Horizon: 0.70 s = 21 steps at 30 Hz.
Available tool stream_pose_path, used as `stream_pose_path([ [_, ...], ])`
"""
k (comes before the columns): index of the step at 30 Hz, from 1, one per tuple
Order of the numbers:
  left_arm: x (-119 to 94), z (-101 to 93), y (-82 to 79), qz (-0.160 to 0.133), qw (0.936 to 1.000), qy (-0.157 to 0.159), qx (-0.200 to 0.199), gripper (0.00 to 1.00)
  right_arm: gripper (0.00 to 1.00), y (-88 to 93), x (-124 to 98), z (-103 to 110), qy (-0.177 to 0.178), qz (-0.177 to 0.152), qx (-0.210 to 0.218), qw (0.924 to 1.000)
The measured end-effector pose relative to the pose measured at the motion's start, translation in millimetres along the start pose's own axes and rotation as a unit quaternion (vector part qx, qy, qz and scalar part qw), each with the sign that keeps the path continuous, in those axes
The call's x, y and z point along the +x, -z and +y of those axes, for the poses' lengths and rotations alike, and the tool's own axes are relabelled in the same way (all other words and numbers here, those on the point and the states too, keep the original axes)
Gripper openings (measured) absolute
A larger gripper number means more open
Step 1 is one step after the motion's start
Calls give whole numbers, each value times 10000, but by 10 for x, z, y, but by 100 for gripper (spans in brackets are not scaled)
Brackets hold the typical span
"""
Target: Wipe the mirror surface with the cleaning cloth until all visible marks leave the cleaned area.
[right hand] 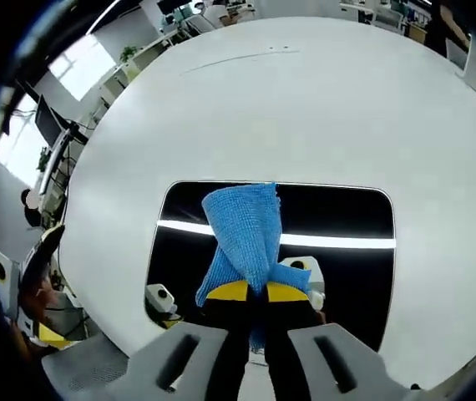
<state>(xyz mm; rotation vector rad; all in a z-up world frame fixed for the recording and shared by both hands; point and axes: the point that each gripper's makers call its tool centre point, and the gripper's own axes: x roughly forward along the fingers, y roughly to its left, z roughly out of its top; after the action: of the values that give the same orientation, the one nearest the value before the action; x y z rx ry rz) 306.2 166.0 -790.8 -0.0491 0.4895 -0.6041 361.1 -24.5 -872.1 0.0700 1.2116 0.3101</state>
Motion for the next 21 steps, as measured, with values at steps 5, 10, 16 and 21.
stream_pose_path([
  [5, -7, -10, 11, 22, 10000, -14, -14, 99, 0, -124, 54, -52, 71, -2, 44, 10000],
  [10, -6, -26, 40, 20, 10000, -23, -54, 99, 0, -250, 103, -86, 113, 6, 42, 9999],
  [16, -16, -16, 7, -11, 9999, -34, -143, 99, 0, -346, 129, -106, 166, -18, -56, 9998],
  [21, 14, -24, -49, -63, 9999, -37, -153, 99, 0, -419, 150, -114, 231, -97, -67, 9997],
])
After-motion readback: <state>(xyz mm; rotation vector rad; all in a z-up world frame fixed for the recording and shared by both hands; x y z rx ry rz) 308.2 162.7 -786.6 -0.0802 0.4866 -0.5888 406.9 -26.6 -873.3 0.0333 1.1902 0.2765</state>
